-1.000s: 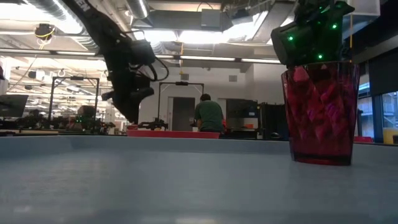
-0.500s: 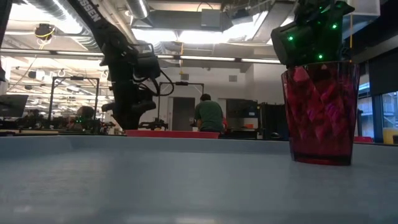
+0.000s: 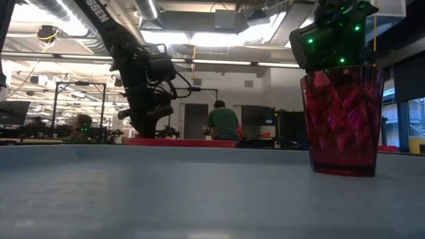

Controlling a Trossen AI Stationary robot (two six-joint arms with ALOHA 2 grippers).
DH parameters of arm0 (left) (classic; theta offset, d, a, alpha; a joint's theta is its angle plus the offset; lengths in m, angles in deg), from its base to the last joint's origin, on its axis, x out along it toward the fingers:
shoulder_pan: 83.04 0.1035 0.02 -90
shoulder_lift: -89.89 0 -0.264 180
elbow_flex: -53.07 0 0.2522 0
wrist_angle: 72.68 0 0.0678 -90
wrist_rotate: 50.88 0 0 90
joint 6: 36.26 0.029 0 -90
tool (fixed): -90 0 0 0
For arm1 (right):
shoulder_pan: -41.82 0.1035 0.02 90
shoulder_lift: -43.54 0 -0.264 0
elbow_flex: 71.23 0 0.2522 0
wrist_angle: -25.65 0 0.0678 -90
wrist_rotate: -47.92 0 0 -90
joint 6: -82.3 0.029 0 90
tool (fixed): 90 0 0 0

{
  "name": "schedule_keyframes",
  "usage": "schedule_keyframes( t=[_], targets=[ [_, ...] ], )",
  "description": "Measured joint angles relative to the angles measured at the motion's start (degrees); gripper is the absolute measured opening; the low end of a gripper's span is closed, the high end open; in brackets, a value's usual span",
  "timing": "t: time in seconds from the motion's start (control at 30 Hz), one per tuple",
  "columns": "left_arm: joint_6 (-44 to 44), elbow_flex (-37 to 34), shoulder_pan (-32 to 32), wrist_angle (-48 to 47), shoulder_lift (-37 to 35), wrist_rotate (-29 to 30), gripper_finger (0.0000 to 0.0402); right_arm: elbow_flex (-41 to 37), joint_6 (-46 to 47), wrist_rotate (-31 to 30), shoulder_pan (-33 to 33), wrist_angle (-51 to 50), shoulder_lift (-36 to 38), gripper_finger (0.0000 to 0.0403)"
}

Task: Pick and place plate/cup/fork/spoon on tray
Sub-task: Put the pink plate on the blue tray to the left of the red cup

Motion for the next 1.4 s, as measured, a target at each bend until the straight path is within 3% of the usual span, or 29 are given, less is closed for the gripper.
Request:
schedule_keyframes(
  t=[0.33, 0.63, 0.83, 1.0, 1.4],
  targets=[
    [3.28, -0.11, 0.10, 3.66, -9.75, 1.20, 0.0002, 0.02, 0.12, 0.00, 0.00, 0.57, 0.00, 0.0132],
    [2.49, -0.11, -4.02, -2.51, -26.02, -1.77, 0.0001, 0.02, 0.05, 0.00, 0.00, 1.01, 0.00, 0.0132],
    [-0.76, -0.11, -9.71, -8.95, -32.54, -2.02, 0.0001, 0.02, 0.13, 0.00, 0.00, 1.72, 0.00, 0.0132],
    [-5.24, -0.11, -16.43, -13.02, -32.52, -1.89, 0.0001, 0.02, 0.03, 0.02, 0.00, 2.71, 0.00, 0.0132],
    [-11.62, -0.11, -30.64, -11.55, -27.27, -1.04, 0.0003, 0.02, -1.34, 0.05, 0.07, 2.81, 0.00, 0.0132]
  ],
)
